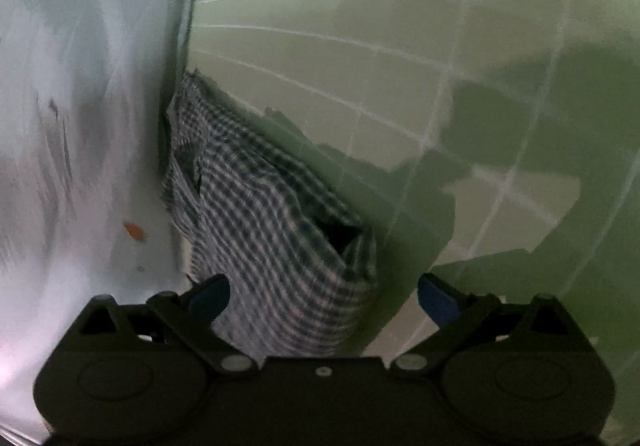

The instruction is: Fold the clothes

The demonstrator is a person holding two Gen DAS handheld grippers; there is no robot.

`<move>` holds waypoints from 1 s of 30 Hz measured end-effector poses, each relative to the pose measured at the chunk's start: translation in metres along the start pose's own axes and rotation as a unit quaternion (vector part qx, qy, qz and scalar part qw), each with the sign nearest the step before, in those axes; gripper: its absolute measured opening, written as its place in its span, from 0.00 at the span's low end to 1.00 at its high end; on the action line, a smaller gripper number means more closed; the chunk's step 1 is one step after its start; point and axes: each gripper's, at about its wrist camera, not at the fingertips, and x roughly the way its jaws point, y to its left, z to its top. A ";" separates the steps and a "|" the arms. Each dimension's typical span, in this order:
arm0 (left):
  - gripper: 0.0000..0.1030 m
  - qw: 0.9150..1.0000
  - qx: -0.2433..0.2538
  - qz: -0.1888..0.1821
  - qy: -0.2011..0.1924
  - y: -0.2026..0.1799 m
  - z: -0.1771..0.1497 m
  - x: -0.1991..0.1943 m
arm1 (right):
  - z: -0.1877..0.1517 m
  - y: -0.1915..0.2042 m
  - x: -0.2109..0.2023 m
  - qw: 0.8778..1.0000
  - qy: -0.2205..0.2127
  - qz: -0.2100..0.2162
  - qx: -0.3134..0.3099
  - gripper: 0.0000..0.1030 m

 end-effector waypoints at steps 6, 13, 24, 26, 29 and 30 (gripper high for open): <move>0.31 0.998 -0.062 -0.028 0.018 0.014 0.001 0.006 | 0.002 -0.004 0.018 0.999 0.014 0.020 0.029 0.35; 0.12 0.994 -0.092 -0.050 0.033 0.020 -0.009 0.002 | -0.005 0.001 -0.007 1.000 0.012 0.006 -0.025 0.11; 0.12 0.981 -0.163 -0.031 0.104 0.050 -0.038 -0.011 | -0.051 -0.037 -0.076 0.998 0.046 -0.028 0.029 0.11; 0.12 0.977 -0.176 -0.033 0.114 0.050 -0.035 -0.015 | -0.060 -0.041 -0.090 0.997 0.057 -0.036 0.038 0.11; 0.12 0.973 -0.191 -0.035 0.123 0.043 -0.035 -0.024 | -0.066 -0.041 -0.101 0.996 0.065 -0.032 0.049 0.11; 0.12 0.972 -0.197 -0.038 0.125 0.043 -0.035 -0.026 | -0.067 -0.043 -0.105 0.996 0.067 -0.026 0.055 0.11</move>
